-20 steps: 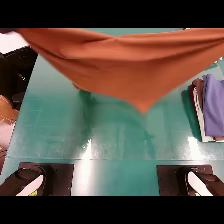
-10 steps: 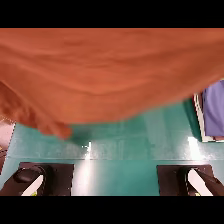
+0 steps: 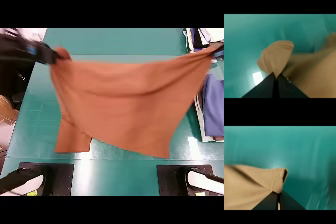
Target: Fold the shirts.
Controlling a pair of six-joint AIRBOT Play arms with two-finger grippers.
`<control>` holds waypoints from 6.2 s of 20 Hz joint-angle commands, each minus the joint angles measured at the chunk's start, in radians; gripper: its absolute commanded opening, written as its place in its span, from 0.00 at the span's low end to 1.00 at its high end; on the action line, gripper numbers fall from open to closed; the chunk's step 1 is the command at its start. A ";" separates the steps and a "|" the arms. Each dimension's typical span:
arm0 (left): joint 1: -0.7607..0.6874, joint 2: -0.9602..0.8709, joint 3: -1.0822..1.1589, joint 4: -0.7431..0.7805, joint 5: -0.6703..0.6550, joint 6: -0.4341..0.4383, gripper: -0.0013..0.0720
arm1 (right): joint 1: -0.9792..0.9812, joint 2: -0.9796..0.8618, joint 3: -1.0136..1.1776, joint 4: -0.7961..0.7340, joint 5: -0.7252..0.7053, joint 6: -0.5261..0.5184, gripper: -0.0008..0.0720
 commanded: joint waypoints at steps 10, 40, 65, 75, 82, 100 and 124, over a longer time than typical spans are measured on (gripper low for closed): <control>0.000 -0.286 0.034 0.107 -0.014 0.003 0.90 | 0.049 -0.299 0.137 0.013 -0.022 -0.014 0.66; 0.279 -0.098 -0.669 -0.391 0.048 0.134 0.30 | 0.039 0.256 -0.537 0.113 -0.080 -0.058 0.63; 0.280 0.089 -0.594 -0.393 0.021 0.141 0.05 | 0.016 0.353 -1.320 0.016 -0.216 -0.002 0.43; 0.280 0.167 -0.538 -0.389 -0.032 0.096 0.05 | 0.016 0.400 -1.209 0.119 -0.213 -0.094 0.03; 0.280 0.449 -0.045 -0.379 -0.053 0.095 0.05 | -0.040 0.641 -0.517 0.109 -0.261 -0.100 0.03; 0.280 0.311 0.386 -0.343 -0.208 0.036 0.05 | -0.261 0.331 0.124 0.084 0.097 -0.054 0.03; 0.279 -0.350 0.107 -0.367 0.087 0.053 0.05 | 0.048 -0.486 0.289 -0.146 -0.049 -0.060 0.03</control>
